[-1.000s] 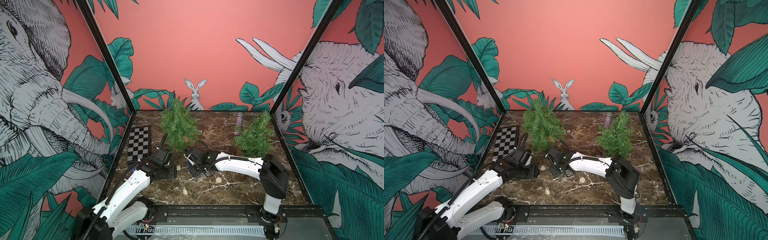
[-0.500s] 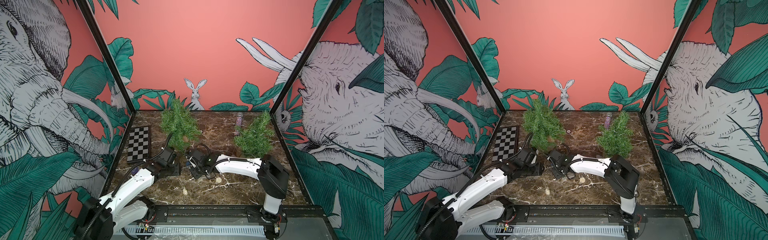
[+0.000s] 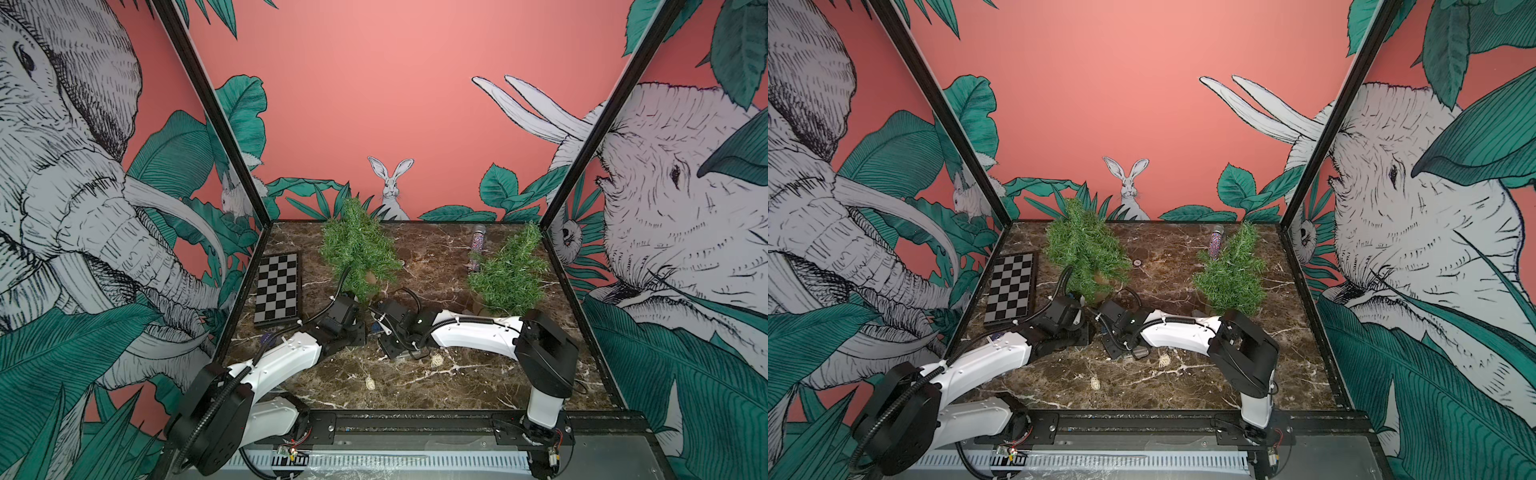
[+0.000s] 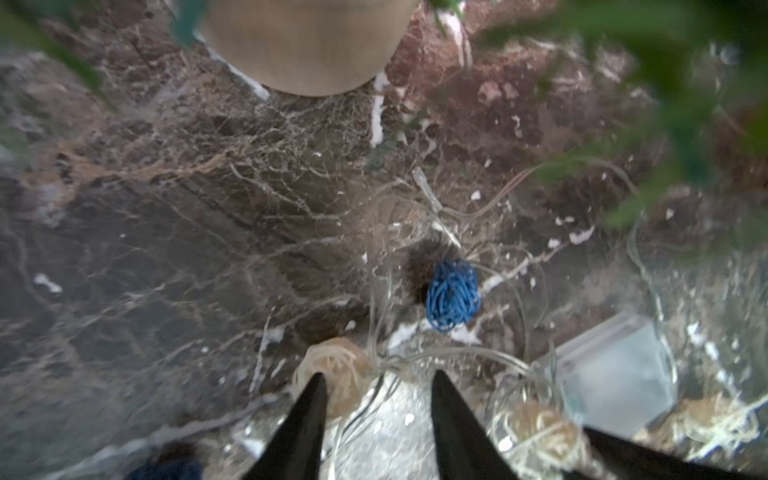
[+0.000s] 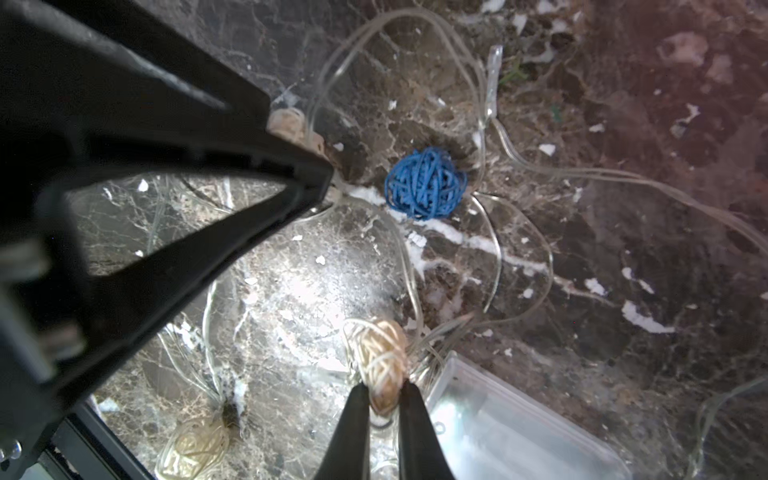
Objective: Wrap string light around the christmas tree
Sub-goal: Wrap the light string around the Christmas tree.
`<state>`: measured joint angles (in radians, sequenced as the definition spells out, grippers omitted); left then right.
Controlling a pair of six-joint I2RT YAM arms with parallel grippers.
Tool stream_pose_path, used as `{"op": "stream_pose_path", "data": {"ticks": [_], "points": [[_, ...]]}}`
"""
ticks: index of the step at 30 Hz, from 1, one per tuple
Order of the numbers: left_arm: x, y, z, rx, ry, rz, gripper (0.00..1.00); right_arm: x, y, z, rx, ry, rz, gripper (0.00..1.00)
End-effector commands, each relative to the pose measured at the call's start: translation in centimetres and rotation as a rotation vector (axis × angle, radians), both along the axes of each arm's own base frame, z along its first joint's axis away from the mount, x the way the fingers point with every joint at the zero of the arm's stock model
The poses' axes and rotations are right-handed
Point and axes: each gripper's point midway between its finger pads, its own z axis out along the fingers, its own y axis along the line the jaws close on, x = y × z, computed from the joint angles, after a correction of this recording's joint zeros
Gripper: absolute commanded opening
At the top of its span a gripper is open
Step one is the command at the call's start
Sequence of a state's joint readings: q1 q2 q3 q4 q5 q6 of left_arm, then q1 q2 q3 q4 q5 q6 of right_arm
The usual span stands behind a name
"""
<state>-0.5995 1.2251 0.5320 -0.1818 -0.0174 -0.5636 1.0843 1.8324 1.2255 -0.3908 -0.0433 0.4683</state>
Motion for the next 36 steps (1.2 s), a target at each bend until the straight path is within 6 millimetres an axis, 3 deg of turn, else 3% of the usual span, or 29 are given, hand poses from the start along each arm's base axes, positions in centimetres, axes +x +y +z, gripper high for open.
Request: {"op": "stream_pose_path", "data": {"ticks": [1,7,10,15,21,25,28,33,36], "points": [[1.3,-0.2,0.1,-0.017,-0.043,0.041,0.36,-0.3,0.0,1.1,0.039,-0.004,-0.012,0.13],[1.2,-0.4,0.6,-0.022,-0.037,0.025,0.23,-0.3,-0.3,1.0,0.032,-0.009,-0.016,0.13],[0.5,1.1,1.3,0.040,-0.045,0.035,0.17,-0.3,-0.5,1.0,0.030,-0.013,-0.018,0.13],[-1.0,3.2,2.8,0.104,-0.044,0.035,0.17,-0.4,-0.4,1.0,0.033,-0.006,-0.012,0.13],[-1.4,2.5,3.1,0.046,-0.030,0.016,0.25,-0.5,0.8,0.8,0.050,0.022,0.003,0.13],[-0.1,1.3,3.5,0.023,-0.074,-0.013,0.48,-0.5,1.1,0.8,0.058,0.028,0.004,0.13],[1.0,0.4,3.5,0.017,-0.093,-0.032,0.59,-0.6,0.9,0.8,0.057,0.030,0.000,0.13],[2.4,-0.8,1.8,0.018,-0.076,-0.053,0.58,-0.7,0.6,0.5,0.053,0.036,-0.008,0.13],[2.8,-1.1,0.8,0.030,-0.063,-0.058,0.51,-0.7,0.5,0.6,0.053,0.033,-0.011,0.13]]}}
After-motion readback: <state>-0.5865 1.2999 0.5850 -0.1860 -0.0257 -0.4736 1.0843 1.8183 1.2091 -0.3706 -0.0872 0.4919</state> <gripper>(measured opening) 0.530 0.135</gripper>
